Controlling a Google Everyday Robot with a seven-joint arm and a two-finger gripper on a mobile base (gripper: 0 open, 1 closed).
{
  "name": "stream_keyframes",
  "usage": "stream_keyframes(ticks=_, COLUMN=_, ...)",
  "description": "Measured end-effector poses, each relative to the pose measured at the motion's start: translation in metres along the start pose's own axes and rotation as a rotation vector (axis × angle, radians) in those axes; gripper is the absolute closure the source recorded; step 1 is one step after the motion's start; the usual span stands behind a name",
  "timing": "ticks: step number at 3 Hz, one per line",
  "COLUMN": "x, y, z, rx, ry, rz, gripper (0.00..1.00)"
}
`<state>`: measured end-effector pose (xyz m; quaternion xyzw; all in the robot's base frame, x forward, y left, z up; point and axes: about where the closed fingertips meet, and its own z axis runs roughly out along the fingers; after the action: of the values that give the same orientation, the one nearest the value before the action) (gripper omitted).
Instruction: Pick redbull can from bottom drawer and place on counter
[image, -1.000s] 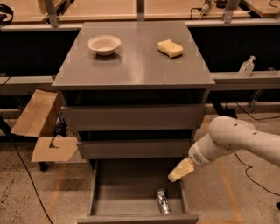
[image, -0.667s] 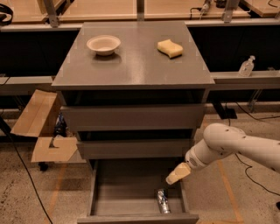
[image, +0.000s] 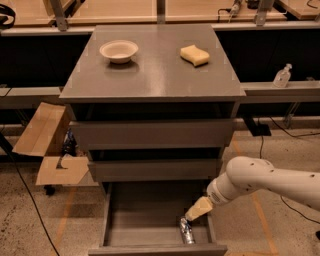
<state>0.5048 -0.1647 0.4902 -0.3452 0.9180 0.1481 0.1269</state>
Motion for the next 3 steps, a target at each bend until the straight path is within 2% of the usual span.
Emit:
stream_keyframes(ticks=1, x=-0.006, y=0.003, z=0.035, rx=0.035, ry=-0.043, rz=-0.032, gripper=0.0)
stream_keyframes(ticks=3, x=-0.004, y=-0.002, z=0.112, rx=0.039, ry=-0.025, rz=-0.018, gripper=0.0)
